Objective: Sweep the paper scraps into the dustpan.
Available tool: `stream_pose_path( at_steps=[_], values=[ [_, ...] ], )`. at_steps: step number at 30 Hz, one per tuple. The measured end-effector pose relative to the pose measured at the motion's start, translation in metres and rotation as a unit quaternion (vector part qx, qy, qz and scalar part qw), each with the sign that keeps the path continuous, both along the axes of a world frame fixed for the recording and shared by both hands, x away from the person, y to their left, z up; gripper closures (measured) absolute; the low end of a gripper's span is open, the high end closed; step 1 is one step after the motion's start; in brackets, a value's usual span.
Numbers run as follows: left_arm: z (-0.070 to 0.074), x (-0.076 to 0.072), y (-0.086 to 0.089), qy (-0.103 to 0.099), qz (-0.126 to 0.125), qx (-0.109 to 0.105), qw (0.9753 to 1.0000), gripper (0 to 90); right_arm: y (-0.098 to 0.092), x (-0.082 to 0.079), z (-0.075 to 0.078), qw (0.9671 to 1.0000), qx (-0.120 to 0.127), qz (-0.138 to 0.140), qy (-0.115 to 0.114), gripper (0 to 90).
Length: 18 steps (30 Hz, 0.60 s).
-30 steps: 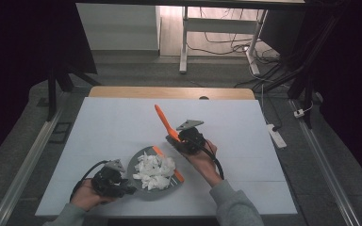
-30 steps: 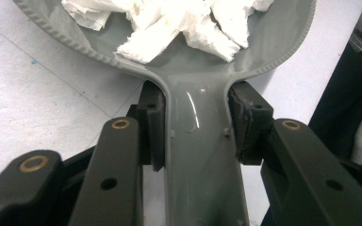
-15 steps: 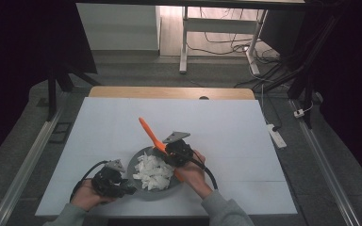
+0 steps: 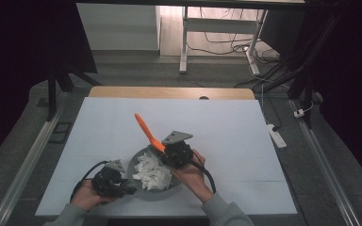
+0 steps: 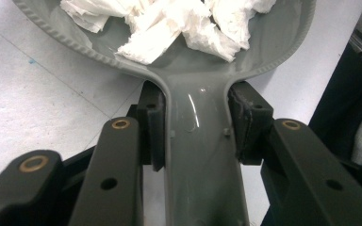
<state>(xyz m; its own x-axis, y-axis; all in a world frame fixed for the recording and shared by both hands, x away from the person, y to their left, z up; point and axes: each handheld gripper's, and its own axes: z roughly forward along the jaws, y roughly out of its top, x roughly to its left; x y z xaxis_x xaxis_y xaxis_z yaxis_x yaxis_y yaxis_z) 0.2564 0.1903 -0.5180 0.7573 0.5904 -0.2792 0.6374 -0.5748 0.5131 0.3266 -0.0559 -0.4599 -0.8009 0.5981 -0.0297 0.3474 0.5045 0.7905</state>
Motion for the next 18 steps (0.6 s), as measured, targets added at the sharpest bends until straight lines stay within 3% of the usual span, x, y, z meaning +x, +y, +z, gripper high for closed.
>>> stream_pose_path(
  at_steps=[8,18],
  values=[
    [0.0,0.0,0.0,0.001,0.0,-0.001,1.0,61.8,-0.022,0.006,0.008,0.9996,0.012,-0.024,-0.001,70.4],
    [-0.001,0.0,0.0,0.0,0.001,-0.001,1.0,61.8,-0.042,0.014,0.005,0.9987,0.013,-0.049,0.004,70.4]
  ],
)
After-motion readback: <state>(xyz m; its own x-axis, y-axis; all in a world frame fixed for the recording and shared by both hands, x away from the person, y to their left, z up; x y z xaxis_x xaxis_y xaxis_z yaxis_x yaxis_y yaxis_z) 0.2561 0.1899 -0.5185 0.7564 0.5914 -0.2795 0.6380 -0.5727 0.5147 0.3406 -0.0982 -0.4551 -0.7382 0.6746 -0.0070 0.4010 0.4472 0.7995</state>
